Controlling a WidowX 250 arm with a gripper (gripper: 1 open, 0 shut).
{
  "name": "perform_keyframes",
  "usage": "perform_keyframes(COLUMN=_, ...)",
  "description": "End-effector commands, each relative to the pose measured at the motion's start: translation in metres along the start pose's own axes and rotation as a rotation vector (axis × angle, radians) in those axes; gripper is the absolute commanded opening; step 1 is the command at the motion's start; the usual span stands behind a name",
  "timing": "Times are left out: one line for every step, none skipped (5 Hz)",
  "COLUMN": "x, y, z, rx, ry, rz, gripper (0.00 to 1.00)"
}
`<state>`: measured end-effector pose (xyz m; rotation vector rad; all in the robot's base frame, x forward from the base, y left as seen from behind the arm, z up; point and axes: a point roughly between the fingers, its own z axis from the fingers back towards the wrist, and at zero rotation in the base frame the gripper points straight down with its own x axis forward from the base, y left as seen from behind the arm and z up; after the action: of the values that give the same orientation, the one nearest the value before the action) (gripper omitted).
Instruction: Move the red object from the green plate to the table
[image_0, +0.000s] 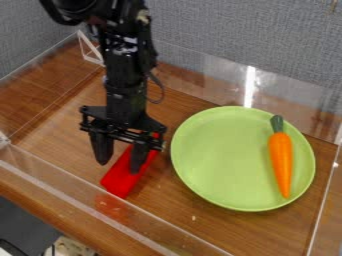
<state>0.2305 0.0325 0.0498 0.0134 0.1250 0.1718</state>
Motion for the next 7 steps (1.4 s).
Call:
perform_keyframes(x=0.003, y=0.009, z=0.011, rx=-0.006, ry=-0.053, rz=0.030, gripper=0.00)
perform_keyframes(x=0.002, y=0.002, z=0.007, rx=0.004, ry=-0.055, rz=-0.019, gripper=1.00)
perform_keyframes(x=0.000, y=-0.007, z=0.005, rx=0.015, ry=-0.060, rz=-0.058, gripper=1.00)
perform_keyframes(x=0.002, y=-0.001, z=0.006, rx=0.009, ry=-0.063, rz=0.030, gripper=0.00)
perform_keyframes(x=0.003, y=0.006, z=0.010, rx=0.004, ry=-0.064, rz=0.110, gripper=0.00)
perform_keyframes(x=0.003, y=0.010, z=0.014, rx=0.007, ry=-0.067, rz=0.176, gripper=1.00)
perform_keyframes(x=0.014, y=0.009, z=0.015, rx=0.012, ry=-0.081, rz=0.151, gripper=0.00)
